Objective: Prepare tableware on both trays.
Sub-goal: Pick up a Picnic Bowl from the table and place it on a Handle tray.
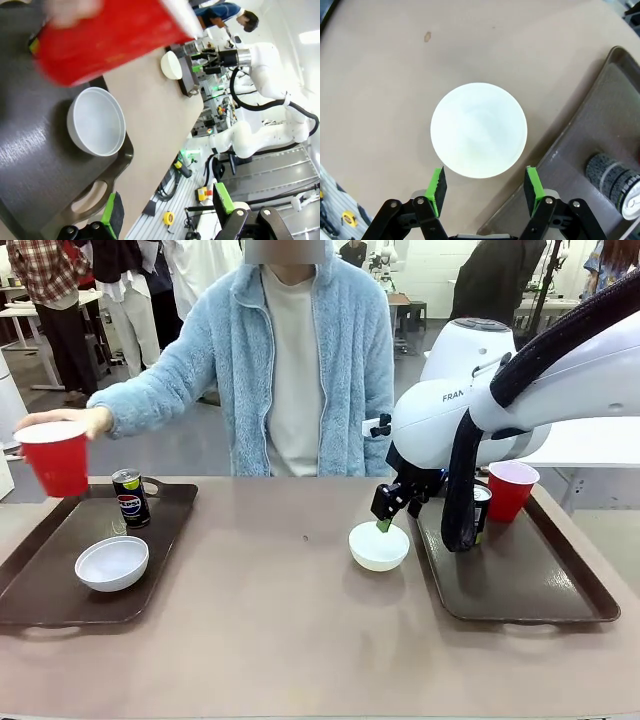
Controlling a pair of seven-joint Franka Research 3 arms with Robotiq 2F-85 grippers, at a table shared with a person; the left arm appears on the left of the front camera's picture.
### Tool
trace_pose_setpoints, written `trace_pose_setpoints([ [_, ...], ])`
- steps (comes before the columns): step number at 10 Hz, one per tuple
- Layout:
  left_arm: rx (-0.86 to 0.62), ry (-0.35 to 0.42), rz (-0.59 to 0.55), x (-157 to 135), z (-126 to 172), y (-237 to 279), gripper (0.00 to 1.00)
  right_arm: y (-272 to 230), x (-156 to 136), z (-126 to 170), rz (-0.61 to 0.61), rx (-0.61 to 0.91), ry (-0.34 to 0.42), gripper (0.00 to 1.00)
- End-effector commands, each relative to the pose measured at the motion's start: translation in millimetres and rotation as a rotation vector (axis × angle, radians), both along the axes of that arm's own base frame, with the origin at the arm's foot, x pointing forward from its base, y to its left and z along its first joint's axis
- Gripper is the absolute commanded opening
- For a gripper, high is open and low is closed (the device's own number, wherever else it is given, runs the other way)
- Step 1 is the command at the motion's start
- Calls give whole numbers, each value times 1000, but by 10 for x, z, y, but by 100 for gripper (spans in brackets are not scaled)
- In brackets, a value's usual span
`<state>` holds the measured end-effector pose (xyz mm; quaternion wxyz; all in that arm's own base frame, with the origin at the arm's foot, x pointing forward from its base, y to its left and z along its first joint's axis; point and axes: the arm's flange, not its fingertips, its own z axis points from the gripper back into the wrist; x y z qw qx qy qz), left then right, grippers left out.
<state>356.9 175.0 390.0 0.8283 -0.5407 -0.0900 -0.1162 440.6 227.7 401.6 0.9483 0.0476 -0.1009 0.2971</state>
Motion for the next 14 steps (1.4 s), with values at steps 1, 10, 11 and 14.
trace_pose_setpoints([
  [1,0,13,19,4,38,0,94,17,229,-311,28,10,-20,80],
  [10,0,13,19,4,38,0,94,-40,547,-610,20,-85,-21,0],
  [11,0,13,19,4,38,0,94,-34,556,-604,20,-72,-15,0],
  [14,0,13,19,4,38,0,94,-20,509,-494,13,-75,22,0],
])
